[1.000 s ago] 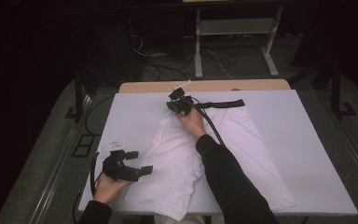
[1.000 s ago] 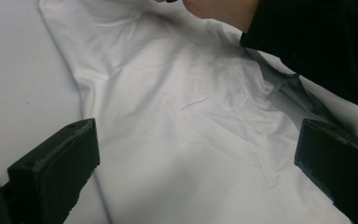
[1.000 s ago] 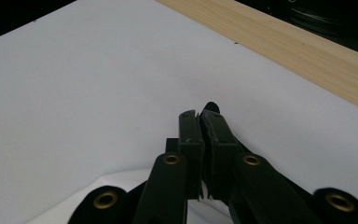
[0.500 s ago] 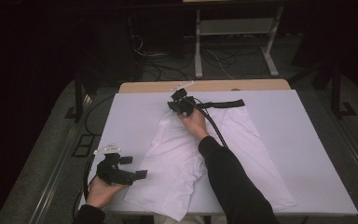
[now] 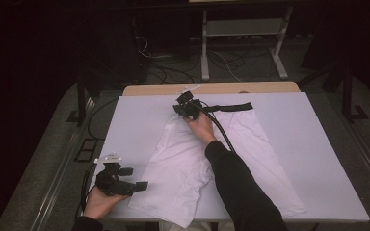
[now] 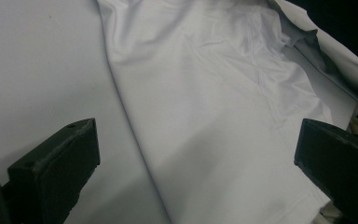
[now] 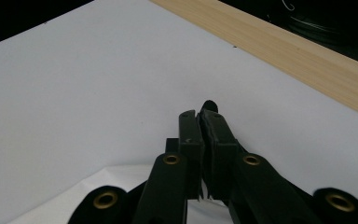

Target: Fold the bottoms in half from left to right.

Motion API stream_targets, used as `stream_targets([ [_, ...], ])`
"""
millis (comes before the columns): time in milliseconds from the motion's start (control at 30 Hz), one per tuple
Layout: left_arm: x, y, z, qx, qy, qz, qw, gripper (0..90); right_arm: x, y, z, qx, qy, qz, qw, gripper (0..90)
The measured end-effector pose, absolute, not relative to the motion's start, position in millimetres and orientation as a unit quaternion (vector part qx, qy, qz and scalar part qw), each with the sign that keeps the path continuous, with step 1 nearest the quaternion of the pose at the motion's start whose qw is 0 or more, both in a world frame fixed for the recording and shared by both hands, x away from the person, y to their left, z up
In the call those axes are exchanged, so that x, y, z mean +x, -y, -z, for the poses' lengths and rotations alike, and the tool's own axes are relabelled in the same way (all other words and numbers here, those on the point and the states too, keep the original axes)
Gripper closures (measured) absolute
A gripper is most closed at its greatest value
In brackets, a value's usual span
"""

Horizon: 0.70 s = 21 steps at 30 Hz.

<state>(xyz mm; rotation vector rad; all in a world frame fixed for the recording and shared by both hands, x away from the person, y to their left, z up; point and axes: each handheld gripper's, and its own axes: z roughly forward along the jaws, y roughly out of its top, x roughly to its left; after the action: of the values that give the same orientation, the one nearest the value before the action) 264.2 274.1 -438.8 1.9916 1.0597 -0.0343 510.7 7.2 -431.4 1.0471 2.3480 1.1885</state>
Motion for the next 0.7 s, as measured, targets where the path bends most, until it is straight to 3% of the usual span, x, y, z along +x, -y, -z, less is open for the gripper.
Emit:
stream_targets([
  [467,251.6,-284.9,442.5,0.796,-0.441,0.044,0.411,0.0,509.0,-5.0,429.8,0.369,-0.815,-0.418,0.156,85.5],
  [700,244.6,-287.0,444.1,0.801,-0.442,0.053,0.400,4.6,508.8,-4.2,431.0,0.369,-0.815,-0.420,0.155,85.5],
])
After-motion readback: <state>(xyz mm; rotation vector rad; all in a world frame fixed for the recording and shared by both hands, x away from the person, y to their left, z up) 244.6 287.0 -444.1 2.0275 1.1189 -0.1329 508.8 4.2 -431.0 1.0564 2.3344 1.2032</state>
